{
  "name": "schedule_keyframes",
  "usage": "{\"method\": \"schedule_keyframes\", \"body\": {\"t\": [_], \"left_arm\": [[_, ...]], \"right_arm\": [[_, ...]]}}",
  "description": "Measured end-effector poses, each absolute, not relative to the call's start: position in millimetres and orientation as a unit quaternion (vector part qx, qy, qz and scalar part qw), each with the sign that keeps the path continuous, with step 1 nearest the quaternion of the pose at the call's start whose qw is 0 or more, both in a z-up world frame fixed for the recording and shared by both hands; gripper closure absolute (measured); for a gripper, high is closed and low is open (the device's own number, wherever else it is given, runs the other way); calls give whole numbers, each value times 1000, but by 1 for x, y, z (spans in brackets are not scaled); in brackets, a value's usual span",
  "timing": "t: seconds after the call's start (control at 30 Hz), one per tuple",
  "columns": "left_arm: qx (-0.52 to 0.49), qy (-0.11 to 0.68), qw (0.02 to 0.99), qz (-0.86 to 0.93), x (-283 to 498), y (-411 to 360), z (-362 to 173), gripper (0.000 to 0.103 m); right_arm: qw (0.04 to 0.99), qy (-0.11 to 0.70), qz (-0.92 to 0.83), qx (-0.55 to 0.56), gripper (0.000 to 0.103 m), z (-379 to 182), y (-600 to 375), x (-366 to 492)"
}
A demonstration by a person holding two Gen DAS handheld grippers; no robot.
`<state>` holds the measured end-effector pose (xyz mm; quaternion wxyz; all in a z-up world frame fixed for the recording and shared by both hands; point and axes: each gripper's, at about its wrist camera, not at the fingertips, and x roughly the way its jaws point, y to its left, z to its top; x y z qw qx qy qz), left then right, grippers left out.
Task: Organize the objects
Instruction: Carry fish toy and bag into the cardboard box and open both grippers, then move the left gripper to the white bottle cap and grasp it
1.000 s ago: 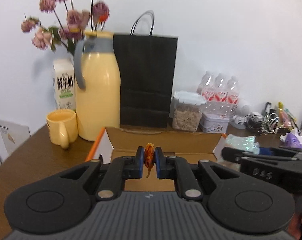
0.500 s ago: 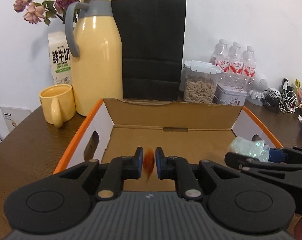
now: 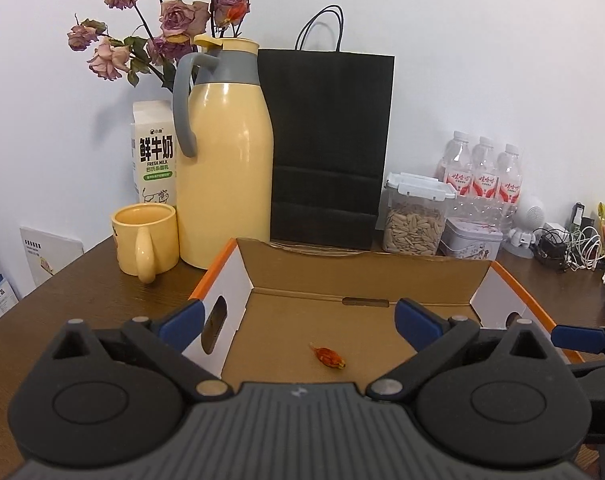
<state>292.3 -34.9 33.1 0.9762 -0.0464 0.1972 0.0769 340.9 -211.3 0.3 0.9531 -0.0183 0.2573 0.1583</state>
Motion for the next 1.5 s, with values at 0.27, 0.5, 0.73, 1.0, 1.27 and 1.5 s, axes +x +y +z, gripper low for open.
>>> {"method": "schedule_keyframes", "body": {"t": [0.27,0.5,0.73,1.0,1.27,1.5], "left_arm": [[-54,162,983,63,265,-32,52,0],[-52,127,989,49,220,-24,76,0],[-49,129,990,32,173,-8,85,0],[-23,154,987,39,117,10,79,0],[-7,193,979,57,76,31,55,0],[-16,238,968,74,53,51,29,0]], "right_arm": [[960,229,157,-18,0,16,-217,322],[968,182,173,-22,0,40,-223,277],[968,162,189,-16,0,53,-235,219],[962,191,192,-27,0,39,-249,162],[950,233,201,-50,0,12,-252,120],[939,269,206,-54,0,-14,-255,101]]}}
